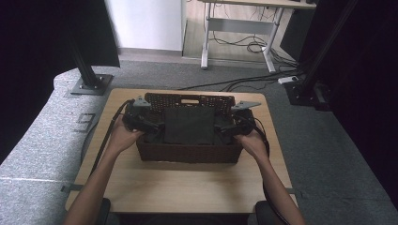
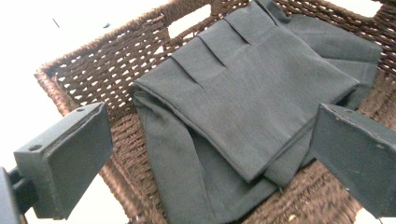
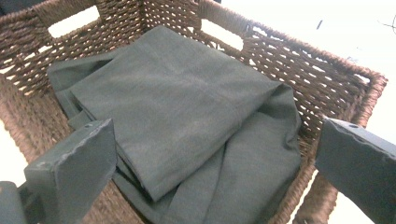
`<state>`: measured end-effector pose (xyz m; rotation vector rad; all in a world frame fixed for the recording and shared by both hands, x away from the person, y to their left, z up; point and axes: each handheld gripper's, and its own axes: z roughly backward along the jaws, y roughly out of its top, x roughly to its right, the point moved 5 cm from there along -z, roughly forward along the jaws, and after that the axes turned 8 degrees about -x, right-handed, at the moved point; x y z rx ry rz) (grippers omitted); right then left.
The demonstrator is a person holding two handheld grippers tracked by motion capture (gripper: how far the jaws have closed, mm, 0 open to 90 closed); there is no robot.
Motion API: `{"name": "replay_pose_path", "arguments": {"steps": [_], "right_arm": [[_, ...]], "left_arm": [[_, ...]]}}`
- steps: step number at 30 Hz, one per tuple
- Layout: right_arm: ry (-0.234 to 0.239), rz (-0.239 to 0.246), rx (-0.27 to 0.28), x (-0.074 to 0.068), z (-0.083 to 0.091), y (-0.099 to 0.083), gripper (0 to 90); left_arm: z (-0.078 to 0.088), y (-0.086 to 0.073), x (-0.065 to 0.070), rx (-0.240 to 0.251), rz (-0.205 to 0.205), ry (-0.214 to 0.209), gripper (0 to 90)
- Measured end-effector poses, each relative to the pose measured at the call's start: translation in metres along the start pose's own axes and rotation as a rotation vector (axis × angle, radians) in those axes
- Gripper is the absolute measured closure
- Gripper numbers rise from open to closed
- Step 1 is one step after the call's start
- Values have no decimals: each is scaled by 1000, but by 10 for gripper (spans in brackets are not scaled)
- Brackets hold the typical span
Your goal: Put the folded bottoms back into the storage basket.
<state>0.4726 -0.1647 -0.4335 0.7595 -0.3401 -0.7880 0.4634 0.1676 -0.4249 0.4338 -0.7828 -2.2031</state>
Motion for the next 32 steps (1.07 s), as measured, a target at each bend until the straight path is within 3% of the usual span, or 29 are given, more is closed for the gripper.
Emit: {"name": "replay_pose_path", "arguments": {"steps": [16,26,32], "right_arm": [[-9,11,-1,-5,26,-28,0],[-21,6,-18,-9,27,-69,0],[-25,-19,-35,-8,20,-92,0]], "left_arm": [[18,-38,11,30,1,-16,0],[10,-78,15,22,32,-12,0],[3,-94,18,14,29,-3,0]]}}
